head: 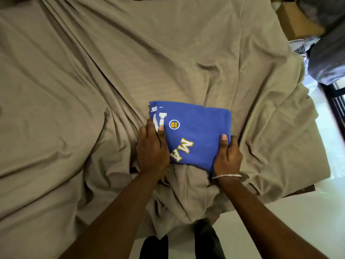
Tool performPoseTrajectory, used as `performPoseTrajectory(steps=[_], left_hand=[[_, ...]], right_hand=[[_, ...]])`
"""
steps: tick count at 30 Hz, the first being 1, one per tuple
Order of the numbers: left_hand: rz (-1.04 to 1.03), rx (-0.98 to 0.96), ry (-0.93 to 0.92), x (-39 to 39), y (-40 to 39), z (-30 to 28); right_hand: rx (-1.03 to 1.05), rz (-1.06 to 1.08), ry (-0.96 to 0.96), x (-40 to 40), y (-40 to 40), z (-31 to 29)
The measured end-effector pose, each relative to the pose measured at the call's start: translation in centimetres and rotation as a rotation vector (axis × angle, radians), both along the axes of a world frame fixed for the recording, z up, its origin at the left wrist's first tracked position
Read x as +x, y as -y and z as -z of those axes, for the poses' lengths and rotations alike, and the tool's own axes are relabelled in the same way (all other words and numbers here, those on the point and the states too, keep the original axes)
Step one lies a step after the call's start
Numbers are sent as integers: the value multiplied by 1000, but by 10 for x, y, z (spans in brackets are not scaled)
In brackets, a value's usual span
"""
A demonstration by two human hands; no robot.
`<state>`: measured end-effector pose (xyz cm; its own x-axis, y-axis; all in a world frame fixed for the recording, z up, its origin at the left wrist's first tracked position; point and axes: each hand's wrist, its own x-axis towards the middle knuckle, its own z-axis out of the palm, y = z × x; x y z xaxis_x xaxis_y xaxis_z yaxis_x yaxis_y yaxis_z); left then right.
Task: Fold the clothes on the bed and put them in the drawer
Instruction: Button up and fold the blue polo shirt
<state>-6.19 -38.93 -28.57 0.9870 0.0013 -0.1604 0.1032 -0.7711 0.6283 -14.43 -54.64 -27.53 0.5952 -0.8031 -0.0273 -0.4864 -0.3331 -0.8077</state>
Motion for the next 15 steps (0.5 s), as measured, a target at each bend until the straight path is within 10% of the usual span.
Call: performPoseTrajectory(steps=[4, 7, 15], left_hand=[[-9, 49, -155, 11, 1, -6], [143, 231, 139, 9, -5, -22], [624, 233, 218, 26, 1, -14]], right_hand=[[-101, 72, -147, 4, -5, -3], [-311, 153, -245, 19, -3, -24], [-417, -361, -493, 28, 1, -7]])
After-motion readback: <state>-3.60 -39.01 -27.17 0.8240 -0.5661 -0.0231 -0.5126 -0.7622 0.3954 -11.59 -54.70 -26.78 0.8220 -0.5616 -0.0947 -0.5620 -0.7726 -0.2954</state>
